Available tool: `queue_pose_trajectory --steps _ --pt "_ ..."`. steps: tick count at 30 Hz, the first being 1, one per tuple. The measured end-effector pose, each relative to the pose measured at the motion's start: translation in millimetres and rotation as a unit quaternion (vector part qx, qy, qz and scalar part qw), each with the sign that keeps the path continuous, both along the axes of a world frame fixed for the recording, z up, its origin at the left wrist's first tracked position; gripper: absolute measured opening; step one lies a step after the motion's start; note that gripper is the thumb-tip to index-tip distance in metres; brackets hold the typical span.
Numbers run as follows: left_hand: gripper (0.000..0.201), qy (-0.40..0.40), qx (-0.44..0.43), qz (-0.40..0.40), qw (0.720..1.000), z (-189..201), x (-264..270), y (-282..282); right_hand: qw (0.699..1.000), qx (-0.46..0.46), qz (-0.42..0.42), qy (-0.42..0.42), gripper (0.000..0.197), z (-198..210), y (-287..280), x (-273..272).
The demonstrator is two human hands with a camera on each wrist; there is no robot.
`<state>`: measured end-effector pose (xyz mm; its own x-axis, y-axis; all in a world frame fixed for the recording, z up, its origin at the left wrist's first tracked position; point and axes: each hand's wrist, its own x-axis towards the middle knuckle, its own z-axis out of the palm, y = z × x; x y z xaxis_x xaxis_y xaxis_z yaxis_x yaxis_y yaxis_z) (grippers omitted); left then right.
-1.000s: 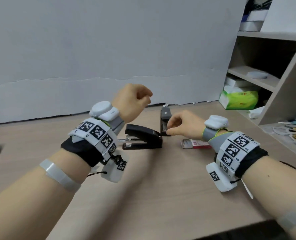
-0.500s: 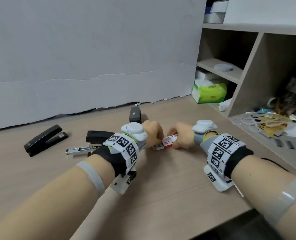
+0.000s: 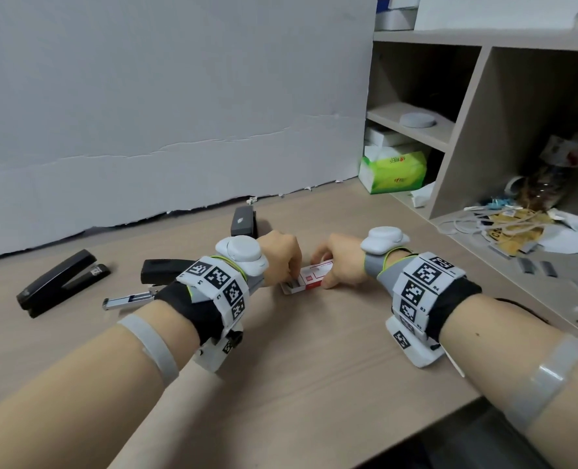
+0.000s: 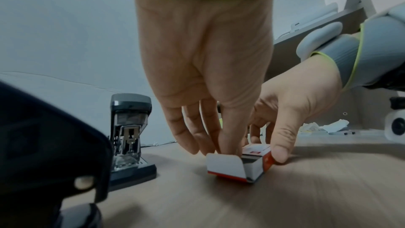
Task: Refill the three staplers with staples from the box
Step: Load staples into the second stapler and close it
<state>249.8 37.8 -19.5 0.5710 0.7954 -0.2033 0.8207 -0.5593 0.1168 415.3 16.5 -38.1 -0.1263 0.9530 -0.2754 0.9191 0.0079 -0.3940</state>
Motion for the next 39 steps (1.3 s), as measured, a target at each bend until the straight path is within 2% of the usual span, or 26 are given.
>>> queue_pose_trajectory --steps 5,12,19,24,36,39 --pt "0.027 0.000 -0.002 -0.003 1.000 -2.5 -5.3 2.0 1.000 -0.001 -0.004 -0.003 0.049 -1.1 1.0 -0.1" --pt "0.014 -0.004 0.013 -0.041 0.999 -5.4 -11.2 8.4 1.000 -0.002 -0.009 -0.011 0.051 -2.1 2.8 0.8" --pt "0.008 -0.070 0.036 -0.034 0.996 9.0 -27.7 9.5 1.000 -0.001 -0.012 -0.019 0.049 -1.6 0.6 -1.7" --pt "0.013 -0.038 0.001 -0.033 0.999 -2.6 -21.1 7.6 1.000 0.002 -0.013 -0.022 0.048 0.2 -0.6 -2.6" --pt "0.015 -0.001 0.031 -0.074 0.997 -11.1 -16.6 12.4 1.000 0.002 -0.011 -0.018 0.050 -2.8 2.0 0.6" --pt "0.023 0.002 0.036 -0.080 0.996 -12.2 -20.1 16.5 1.000 0.002 -0.008 -0.015 0.050 -2.8 2.0 1.2"
